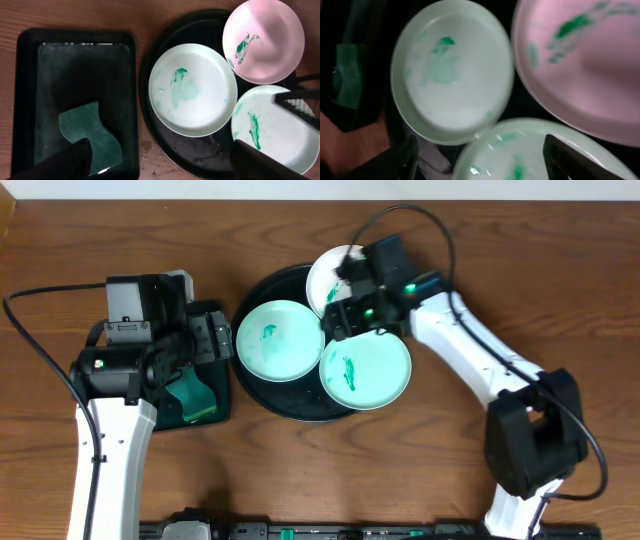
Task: Clean dirty plates on tray and stack at the side
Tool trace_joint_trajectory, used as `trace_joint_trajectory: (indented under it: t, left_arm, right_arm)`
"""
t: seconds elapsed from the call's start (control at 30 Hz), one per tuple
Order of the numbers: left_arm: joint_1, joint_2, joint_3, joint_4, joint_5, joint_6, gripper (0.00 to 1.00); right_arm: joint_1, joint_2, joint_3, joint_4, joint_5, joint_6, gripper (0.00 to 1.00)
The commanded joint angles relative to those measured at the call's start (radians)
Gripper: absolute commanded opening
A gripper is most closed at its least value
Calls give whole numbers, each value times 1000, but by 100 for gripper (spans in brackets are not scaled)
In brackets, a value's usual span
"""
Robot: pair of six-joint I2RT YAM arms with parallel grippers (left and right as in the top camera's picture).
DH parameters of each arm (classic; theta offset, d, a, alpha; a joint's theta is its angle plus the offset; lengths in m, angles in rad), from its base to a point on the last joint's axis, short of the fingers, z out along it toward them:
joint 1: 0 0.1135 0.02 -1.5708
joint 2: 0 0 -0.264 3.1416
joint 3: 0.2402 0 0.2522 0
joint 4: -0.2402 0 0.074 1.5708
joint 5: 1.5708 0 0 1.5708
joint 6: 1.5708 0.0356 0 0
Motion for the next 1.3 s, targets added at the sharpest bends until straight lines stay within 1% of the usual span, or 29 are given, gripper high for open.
trace_joint_trajectory:
  t: [0.0,0.13,0.23,0.4,0.53,0.6,0.7,0.73,0.8,0.83,0.87,0.93,0.97,1.07,1.13,1.17,1.2,1.23,1.27]
  left_arm:
    - [-2,2,14,-9,-5,5,87]
    - [-2,2,14,-11,-5,5,86]
    - [-2,2,14,-11,-5,5,84]
    - [-2,2,14,-11,-5,5,84]
    - [-2,2,14,-11,-5,5,84]
    - [-2,2,14,-11,-5,5,84]
    - [-2,2,14,-11,-5,5,84]
    - [-2,2,14,-11,-5,5,84]
    - [-2,2,14,-11,-5,5,84]
    - [-2,2,14,-11,-5,5,84]
    - [-2,2,14,-11,-5,5,84]
    - [-2,2,14,-11,-5,5,84]
    - [-2,2,14,-11,-5,5,84]
    - [-2,2,14,-11,-6,5,84]
    - [-2,2,14,-11,-5,5,84]
    - [-2,2,14,-11,-6,5,84]
    - [-2,2,14,-11,-6,5,84]
    - [-2,2,14,-12,-5,5,84]
    - [-2,2,14,-12,-6,5,84]
  right_arm:
    - [-4,89,12,27,-70,30,75]
    - [-4,134,12,45,-88,37,72]
    - [3,147,12,67,-99,32,71]
    - [15,149,12,109,-102,33,73]
    - [18,149,12,109,-103,33,73]
    - [18,149,13,114,-102,33,70]
    - [18,149,13,122,-102,32,70]
    - [18,149,13,120,-103,26,70]
    - [27,149,13,113,-150,-34,69]
    - [34,149,13,108,-174,-50,68]
    - [45,145,15,96,-203,-65,64]
    - [72,128,28,45,-197,-89,57]
    - [88,114,39,11,-168,-94,54]
    - [130,74,80,-117,-29,-104,52]
    - [155,51,93,-184,43,-114,45]
    - [165,43,94,-211,75,-113,36]
    - [171,40,94,-235,92,-101,24]
    - [174,40,94,-262,100,-91,17]
    - [175,44,92,-287,100,-80,13]
